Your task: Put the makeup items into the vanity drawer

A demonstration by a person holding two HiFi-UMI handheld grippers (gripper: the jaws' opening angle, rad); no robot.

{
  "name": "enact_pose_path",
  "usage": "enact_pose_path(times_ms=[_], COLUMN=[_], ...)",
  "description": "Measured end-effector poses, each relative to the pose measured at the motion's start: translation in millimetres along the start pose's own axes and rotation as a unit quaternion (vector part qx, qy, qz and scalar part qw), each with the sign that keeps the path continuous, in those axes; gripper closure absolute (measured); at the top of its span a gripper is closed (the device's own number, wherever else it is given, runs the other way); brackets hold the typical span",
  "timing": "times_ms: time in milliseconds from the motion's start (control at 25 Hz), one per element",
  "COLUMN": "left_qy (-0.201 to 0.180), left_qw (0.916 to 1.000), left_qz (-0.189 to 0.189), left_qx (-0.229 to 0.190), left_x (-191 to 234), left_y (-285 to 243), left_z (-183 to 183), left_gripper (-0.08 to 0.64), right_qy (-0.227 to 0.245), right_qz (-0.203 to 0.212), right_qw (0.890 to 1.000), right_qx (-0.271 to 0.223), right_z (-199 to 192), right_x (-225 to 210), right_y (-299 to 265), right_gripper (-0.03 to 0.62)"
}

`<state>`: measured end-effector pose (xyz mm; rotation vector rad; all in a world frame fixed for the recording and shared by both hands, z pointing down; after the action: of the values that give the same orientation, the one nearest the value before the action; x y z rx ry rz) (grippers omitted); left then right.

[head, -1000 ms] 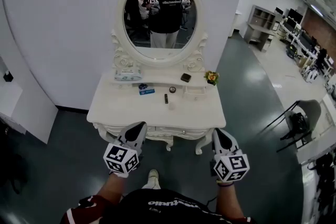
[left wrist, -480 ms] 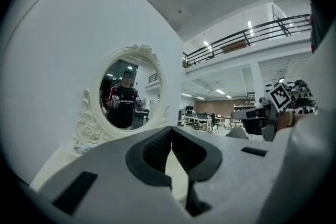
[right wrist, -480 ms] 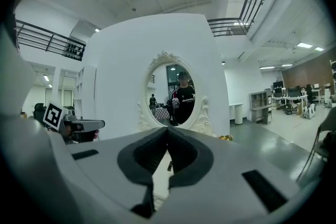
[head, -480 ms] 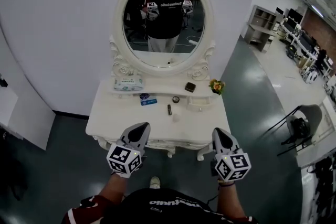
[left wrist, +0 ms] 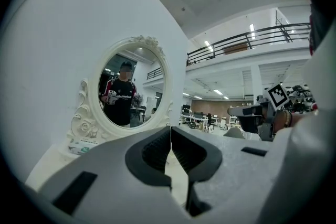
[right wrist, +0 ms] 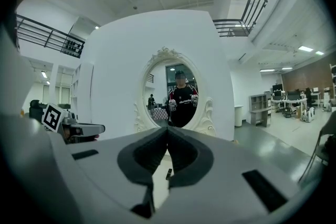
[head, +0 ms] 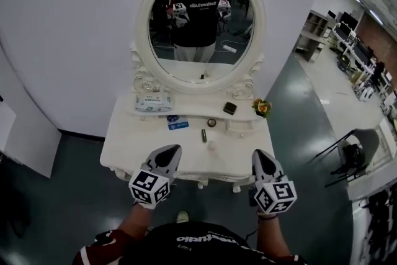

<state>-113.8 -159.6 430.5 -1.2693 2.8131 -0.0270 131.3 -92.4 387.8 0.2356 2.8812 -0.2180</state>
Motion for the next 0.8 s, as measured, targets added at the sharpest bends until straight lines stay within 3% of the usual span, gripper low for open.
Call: enact_pose_path(times_ms=[360, 800], left_qy=[-0.004, -0.016], left_qw=[0.9999, 0.9998], left_qz=[-0.011, -0.008], left_qx=[-0.005, -0.013], left_x=[15, 10], left_y=[-19, -65], left_z=[-1, 12], left_gripper=[0.554, 0.554], right_qy=[0.002, -0.008], right_qz=[0.005, 0.028], right_qw=[1.0, 1.0], right_qx=[0.007, -0.005], right_z=[-3, 15], right_x=[2, -30], right_y=[-25, -58], right_gripper=[0.588, 0.588])
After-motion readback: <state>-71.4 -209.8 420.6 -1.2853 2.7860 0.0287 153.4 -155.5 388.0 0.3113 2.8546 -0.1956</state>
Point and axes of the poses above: the fingertips, and each gripper's own axes: y backward along the fingers, x to its left, z out of its top, the point moved 2 cm from there along y, backward along the fingers, and after that the axes turned 12 degrees about -y, right-handed, at the moved point
